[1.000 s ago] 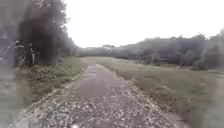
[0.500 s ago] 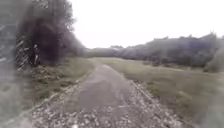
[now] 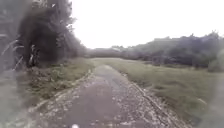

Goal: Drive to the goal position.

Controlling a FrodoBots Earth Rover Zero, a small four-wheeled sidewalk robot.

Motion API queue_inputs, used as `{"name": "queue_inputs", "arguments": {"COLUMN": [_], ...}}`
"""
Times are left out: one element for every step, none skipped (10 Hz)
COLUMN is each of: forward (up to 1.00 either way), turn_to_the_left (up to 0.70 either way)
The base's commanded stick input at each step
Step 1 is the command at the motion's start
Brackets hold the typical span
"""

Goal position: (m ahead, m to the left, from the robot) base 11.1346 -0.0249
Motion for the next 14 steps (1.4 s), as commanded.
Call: {"name": "queue_inputs", "arguments": {"forward": [0.85, 0.85, 0.85, 0.85, 0.85, 0.85, 0.85, 0.85, 0.85, 0.85, 0.85, 0.85, 0.85, 0.85], "turn_to_the_left": [0.01, 0.01, 0.01, 0.01, 0.01, 0.01, 0.01, 0.08, 0.17, 0.27, 0.32, 0.32, 0.11, 0.05]}}
